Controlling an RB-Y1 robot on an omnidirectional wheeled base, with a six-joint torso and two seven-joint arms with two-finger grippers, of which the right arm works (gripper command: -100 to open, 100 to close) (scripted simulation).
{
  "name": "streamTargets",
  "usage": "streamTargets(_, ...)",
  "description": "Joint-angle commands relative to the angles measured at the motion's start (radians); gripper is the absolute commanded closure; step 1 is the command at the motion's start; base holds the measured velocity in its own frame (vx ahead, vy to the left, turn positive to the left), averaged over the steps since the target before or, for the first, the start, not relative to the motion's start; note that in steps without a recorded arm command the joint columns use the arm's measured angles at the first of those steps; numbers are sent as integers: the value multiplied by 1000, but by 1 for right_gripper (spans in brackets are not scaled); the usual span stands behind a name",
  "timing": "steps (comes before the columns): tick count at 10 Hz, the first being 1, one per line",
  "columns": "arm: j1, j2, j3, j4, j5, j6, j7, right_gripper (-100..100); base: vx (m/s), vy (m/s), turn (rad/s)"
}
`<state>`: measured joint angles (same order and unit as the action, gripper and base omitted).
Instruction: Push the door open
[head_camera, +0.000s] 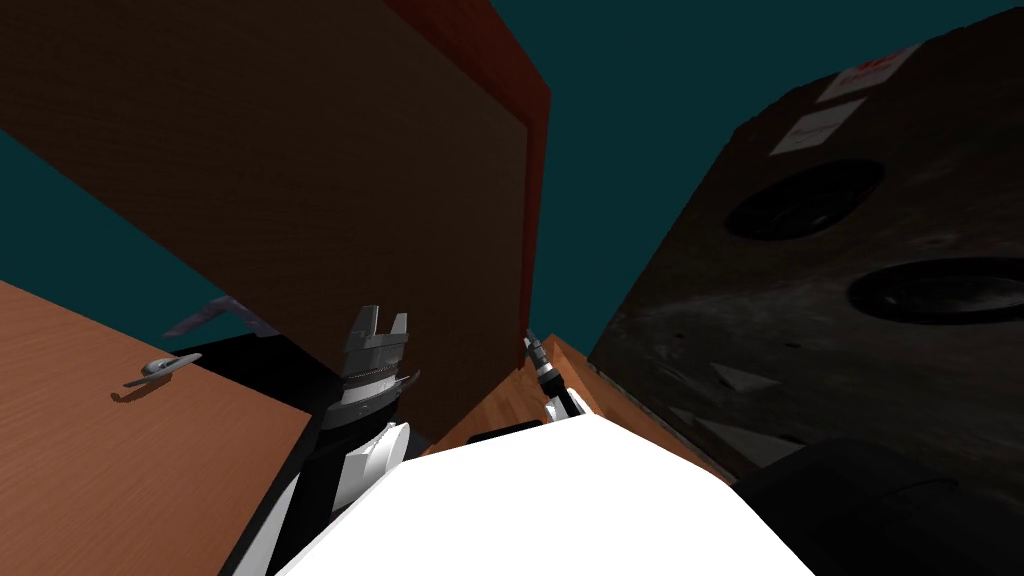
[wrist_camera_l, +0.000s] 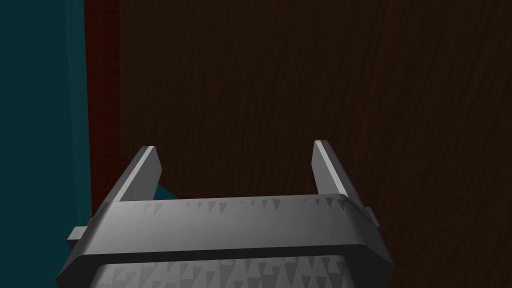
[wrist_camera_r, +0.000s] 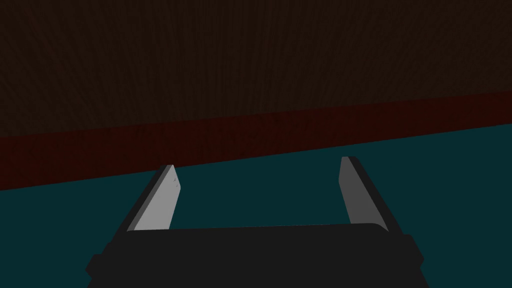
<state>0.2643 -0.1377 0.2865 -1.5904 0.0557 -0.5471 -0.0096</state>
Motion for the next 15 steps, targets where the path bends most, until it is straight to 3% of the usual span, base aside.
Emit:
streamTargets(1, -11, 0, 14, 30, -1, -6, 0, -100, 27, 71, -34)
streamTargets(15, -106, 8, 110, 284, -10, -71, -8, -100, -4, 71, -24)
